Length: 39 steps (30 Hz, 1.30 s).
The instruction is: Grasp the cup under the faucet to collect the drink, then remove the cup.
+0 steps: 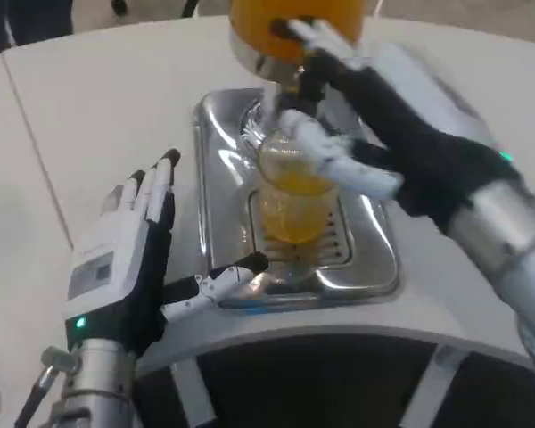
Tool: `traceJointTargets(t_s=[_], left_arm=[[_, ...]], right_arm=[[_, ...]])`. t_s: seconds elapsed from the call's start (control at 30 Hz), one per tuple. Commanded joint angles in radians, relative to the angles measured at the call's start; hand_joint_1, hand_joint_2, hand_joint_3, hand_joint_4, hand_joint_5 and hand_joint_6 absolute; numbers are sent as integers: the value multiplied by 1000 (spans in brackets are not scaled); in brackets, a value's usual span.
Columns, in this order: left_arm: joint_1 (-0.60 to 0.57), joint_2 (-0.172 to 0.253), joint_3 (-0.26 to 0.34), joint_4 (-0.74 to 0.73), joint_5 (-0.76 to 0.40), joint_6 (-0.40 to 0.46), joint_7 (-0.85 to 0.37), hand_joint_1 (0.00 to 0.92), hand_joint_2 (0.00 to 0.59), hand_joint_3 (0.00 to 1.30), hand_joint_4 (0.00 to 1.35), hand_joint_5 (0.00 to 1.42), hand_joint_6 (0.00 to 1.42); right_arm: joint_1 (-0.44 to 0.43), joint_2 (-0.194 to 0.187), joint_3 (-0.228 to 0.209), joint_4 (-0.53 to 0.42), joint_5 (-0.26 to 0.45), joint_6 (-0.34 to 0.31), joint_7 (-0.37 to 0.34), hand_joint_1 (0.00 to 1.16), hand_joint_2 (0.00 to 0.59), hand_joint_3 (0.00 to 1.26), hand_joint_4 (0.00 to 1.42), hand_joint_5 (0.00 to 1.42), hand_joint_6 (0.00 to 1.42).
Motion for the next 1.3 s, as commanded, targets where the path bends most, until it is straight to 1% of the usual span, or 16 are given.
traceJointTargets(t_s=[0.03,0.13,0.23,0.37,0.47,0.57,0.67,0.73,0.8,0.87,0.9,0.97,1.03,1.1,1.17,1.3], left_arm=[[-5,-1,-17,23,-10,-20,-1,189,52,0,0,0,0],[-13,-2,-22,33,-19,-27,-5,180,52,0,0,0,0],[-19,-3,-25,41,-28,-38,-4,116,58,0,0,0,0],[-26,1,-31,51,-43,-53,-8,67,50,0,0,0,0],[-33,5,-38,58,-45,-56,-9,60,46,0,0,0,0],[-41,4,-41,64,-49,-59,-7,57,43,0,0,0,0],[-47,4,-46,71,-47,-66,2,55,39,0,0,0,0],[-51,4,-51,75,-39,-69,10,44,30,0,0,0,0],[-60,0,-51,83,-43,-78,16,39,28,0,0,0,0],[-67,-3,-49,91,-50,-88,17,37,27,0,0,0,0],[-71,-4,-49,95,-53,-92,18,37,27,0,0,0,0],[-85,-9,-50,112,-60,-102,21,36,27,0,0,0,0],[-100,-15,-52,129,-66,-111,25,38,26,0,0,0,0],[-113,-23,-54,143,-69,-118,32,41,25,0,0,0,0],[-134,-38,-59,165,-72,-127,40,55,22,0,0,0,0],[-158,-59,-67,196,-75,-142,53,74,23,0,0,0,0]], right_arm=[[125,1,-29,-126,-1,-18,-25,335,571,57,0,25,78],[163,-22,-22,-183,-33,7,6,338,569,56,0,25,78],[192,-54,0,-229,-87,3,41,341,569,56,0,22,78],[261,-123,15,-262,-168,-76,65,347,568,48,0,8,78],[316,-137,-4,-263,-175,-106,62,351,568,37,0,3,66],[445,-145,-73,-234,-122,-199,-4,354,571,35,0,1,64],[534,-202,-131,-189,-101,-303,-17,357,574,30,0,0,64],[568,-215,-173,-171,-84,-363,-48,359,575,29,0,0,63],[630,-235,-231,-133,-44,-442,-78,412,582,18,0,0,63],[695,-266,-267,-104,-26,-500,-73,463,577,16,0,0,63],[721,-273,-278,-104,-25,-516,-71,497,567,16,0,0,63],[752,-274,-293,-107,-25,-541,-78,530,555,16,0,0,63],[747,-281,-286,-117,-43,-546,-68,547,542,7,0,0,63],[731,-278,-271,-122,-81,-546,-67,568,521,6,0,0,63],[704,-273,-253,-124,-82,-512,-28,572,521,6,0,0,63],[697,-231,-230,-164,-122,-476,-18,576,517,6,0,0,63]])
